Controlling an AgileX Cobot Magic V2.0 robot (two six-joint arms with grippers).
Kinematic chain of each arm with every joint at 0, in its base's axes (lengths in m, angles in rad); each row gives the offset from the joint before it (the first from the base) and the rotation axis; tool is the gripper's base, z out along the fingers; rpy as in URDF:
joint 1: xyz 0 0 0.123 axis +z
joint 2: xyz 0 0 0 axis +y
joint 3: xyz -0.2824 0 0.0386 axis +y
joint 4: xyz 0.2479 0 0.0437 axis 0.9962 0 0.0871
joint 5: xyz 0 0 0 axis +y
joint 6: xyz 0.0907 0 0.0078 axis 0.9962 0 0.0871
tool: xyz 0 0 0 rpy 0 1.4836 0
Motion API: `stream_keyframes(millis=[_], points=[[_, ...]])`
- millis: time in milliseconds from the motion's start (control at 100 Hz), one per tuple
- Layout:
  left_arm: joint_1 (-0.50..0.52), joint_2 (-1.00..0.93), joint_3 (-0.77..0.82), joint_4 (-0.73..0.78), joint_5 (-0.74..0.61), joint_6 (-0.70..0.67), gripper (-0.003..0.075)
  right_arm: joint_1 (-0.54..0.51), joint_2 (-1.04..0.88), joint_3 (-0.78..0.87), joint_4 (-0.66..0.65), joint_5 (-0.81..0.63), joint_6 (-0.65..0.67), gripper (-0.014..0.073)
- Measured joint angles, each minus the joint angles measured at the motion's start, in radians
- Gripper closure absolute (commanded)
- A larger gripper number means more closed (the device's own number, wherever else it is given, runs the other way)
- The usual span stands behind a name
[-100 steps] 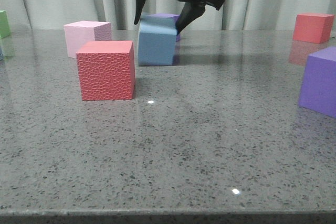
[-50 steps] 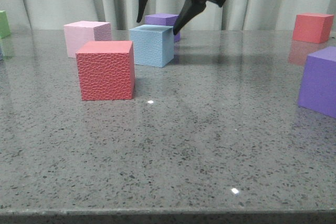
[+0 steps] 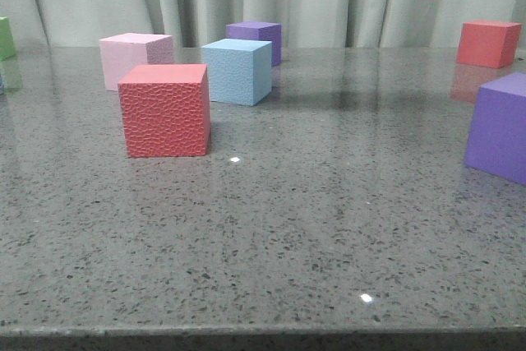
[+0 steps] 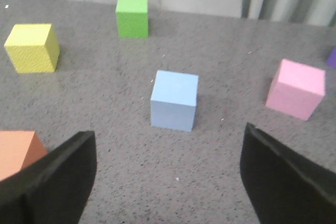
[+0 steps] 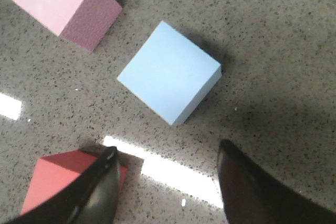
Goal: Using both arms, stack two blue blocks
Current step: 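Set the light blue cube on the table, open and raise the right gripper, then lower the left gripper onto the other light blue cube and grasp it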
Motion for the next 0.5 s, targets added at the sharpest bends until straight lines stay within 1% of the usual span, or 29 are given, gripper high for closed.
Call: stream_keyframes(millis=[200, 380, 500], points=[[0.014, 0.231, -0.148, 0.007, 0.117, 0.015, 0.0174, 0.039, -0.156, 0.176, -0.002, -0.102, -0.022, 0.0195], [0.016, 0.427, -0.272, -0.001, 0.167, 0.033, 0.0174, 0.046, -0.296, 0.356, -0.002, -0.154, -0.037, 0.0195], [0.016, 0.536, -0.362, -0.007, 0.202, 0.039, 0.0174, 0.046, -0.398, 0.479, -0.002, -0.217, -0.037, 0.0195]])
